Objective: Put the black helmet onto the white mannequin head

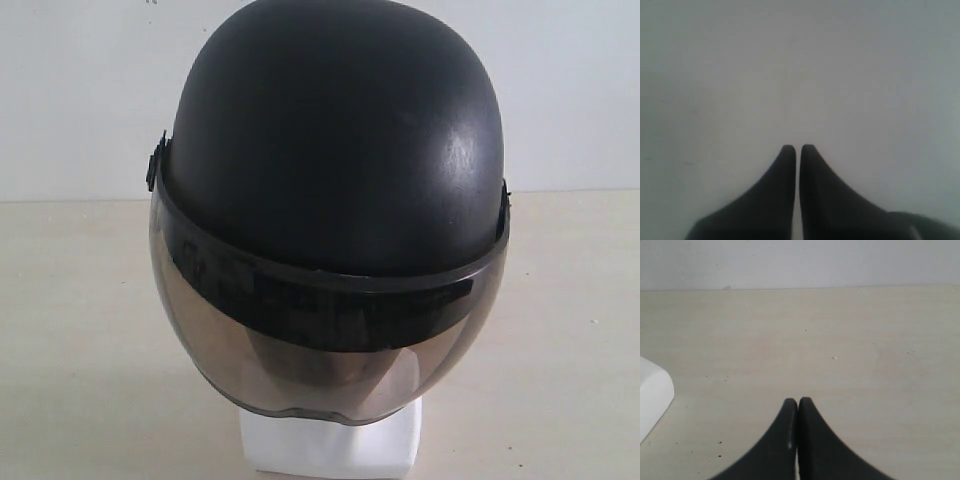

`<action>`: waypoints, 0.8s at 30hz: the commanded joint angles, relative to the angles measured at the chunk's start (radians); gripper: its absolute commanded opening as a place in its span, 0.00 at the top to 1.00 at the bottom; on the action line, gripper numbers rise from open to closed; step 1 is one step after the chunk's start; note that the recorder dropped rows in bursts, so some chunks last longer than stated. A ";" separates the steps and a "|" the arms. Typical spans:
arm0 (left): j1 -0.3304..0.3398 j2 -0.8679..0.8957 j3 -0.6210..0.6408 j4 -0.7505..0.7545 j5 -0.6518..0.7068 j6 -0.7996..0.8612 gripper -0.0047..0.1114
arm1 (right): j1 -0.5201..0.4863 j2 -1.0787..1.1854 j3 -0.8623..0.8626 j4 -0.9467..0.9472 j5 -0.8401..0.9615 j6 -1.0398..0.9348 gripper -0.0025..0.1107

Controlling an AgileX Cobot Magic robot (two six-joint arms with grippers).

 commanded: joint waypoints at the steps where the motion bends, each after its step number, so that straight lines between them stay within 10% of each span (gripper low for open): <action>1: -0.003 0.014 0.005 -0.585 0.357 0.829 0.92 | 0.002 -0.004 -0.001 -0.001 -0.005 -0.007 0.98; 9: -0.003 0.014 0.132 -1.135 0.582 1.592 0.92 | 0.002 -0.004 -0.001 -0.001 -0.005 -0.007 0.98; 20: -0.003 0.012 0.457 -1.368 0.184 1.431 0.92 | 0.002 -0.004 -0.001 -0.001 -0.005 -0.007 0.98; 24: -0.003 -0.006 0.457 -1.352 0.337 1.455 0.92 | 0.002 -0.004 -0.001 -0.001 -0.005 -0.007 0.98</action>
